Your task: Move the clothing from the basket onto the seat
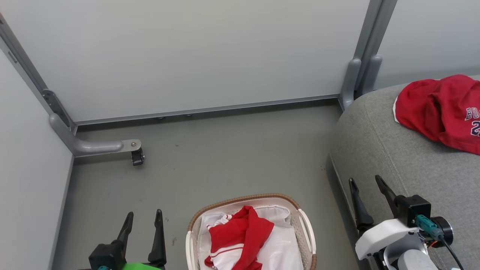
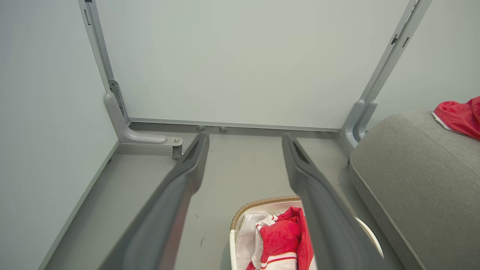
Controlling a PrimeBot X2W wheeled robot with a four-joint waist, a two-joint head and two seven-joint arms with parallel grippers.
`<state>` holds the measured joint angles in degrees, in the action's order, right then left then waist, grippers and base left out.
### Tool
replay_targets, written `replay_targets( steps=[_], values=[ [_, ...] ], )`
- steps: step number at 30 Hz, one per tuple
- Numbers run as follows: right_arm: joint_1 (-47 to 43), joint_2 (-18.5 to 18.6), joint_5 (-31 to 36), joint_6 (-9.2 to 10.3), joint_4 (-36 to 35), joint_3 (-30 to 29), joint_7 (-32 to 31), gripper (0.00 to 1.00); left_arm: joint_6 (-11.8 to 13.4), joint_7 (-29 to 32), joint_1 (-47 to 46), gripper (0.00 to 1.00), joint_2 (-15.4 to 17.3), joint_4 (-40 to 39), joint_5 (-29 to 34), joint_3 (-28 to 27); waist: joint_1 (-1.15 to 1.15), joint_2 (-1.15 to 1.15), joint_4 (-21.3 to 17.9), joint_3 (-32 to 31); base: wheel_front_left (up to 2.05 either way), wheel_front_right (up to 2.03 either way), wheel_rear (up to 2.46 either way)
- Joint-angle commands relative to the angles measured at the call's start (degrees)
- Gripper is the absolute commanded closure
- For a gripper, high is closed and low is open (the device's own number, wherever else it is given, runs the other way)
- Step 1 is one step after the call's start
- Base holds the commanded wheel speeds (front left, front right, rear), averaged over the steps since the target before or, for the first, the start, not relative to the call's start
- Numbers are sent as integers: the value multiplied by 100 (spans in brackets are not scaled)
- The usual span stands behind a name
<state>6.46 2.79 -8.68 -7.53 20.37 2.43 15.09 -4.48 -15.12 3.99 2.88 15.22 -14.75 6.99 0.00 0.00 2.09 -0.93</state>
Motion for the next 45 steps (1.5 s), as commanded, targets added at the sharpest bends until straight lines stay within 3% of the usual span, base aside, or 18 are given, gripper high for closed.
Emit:
replay_targets(
  steps=[1,8,17,32,45],
  values=[
    [-9,20,-18,8,-6,-22,12,0,-3,-5,-51,0,2,6,2,16,0,0,1,12,0,0,0],
    [82,21,48,8,-61,-102,12,0,-28,-5,-198,0,3,92,-29,263,0,0,-15,188,0,0,0],
    [760,20,311,8,-330,-222,12,0,-135,-5,-1265,0,2,694,199,717,0,0,-247,1272,0,0,0],
    [1880,17,361,8,-838,-321,12,0,-294,67,-3708,0,16,3362,-12,2256,0,0,-879,3470,0,0,0],
    [2330,14,-7,8,-1293,-107,11,0,-304,119,-4737,0,21,4817,-192,2912,0,0,-1592,4588,0,0,0]
  ],
)
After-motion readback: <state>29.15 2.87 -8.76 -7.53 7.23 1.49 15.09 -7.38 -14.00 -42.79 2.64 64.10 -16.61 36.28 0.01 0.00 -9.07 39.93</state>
